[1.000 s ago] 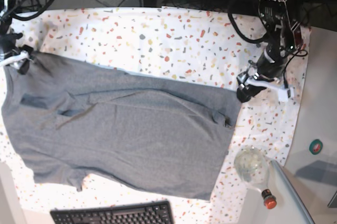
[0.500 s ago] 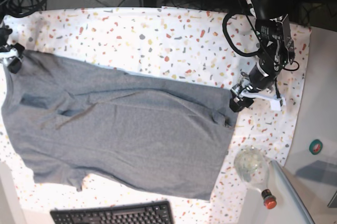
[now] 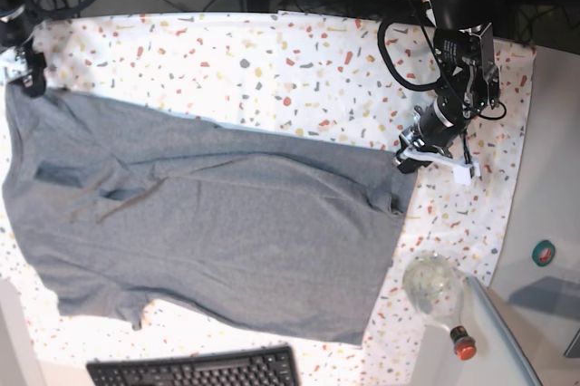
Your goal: Layout the t-shirt on the table in an organized manner, then fold the t-shirt properly
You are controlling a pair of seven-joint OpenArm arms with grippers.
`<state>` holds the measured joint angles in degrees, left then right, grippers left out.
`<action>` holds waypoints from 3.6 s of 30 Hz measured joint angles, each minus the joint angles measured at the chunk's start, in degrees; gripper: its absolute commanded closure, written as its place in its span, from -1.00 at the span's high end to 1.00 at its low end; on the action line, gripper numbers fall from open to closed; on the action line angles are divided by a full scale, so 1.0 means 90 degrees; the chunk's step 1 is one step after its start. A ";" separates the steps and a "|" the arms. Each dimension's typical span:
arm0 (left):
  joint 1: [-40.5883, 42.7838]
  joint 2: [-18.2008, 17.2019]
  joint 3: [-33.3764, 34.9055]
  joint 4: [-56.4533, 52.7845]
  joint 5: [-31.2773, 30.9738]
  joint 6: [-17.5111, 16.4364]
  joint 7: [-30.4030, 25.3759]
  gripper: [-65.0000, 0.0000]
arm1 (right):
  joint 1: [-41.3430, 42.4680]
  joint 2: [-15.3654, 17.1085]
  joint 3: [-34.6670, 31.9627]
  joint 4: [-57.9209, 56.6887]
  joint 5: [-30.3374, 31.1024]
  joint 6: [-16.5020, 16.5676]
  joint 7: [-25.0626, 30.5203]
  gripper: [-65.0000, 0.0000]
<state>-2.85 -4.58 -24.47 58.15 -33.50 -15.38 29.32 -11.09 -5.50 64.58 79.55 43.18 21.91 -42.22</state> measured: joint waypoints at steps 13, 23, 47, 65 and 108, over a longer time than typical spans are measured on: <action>0.0962 -0.0172 0.0012 0.1192 0.0049 0.0044 0.0172 -1.00 | 0.0738 0.0874 -0.0015 -0.2091 0.0189 0.0073 0.0636 0.01; 0.1129 -0.0177 0.0002 0.1239 0.0044 0.0044 0.0168 -1.00 | 0.0945 0.1132 -0.0015 -0.2720 0.0245 0.0177 0.0996 -0.36; 0.1571 -0.0107 -0.0656 0.2900 -0.0002 0.0019 0.1965 -1.00 | 0.0578 0.1008 -0.0032 -0.0148 0.0002 -0.0012 -0.1246 -1.00; 0.1855 -0.0146 -0.0818 0.3614 0.0041 0.0022 0.3014 -1.00 | 0.0260 0.1047 -0.0036 0.0607 0.0015 -0.1530 -0.2086 -1.00; 0.1188 -0.0080 -0.1464 0.3551 0.0177 0.0051 0.3869 -1.00 | 0.1299 0.1889 -0.0597 -0.0578 0.0027 -0.1540 -0.2142 -1.00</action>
<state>7.84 -5.30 -37.65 90.11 -31.90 -14.92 64.14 0.60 11.51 59.20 74.35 43.42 8.05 -61.49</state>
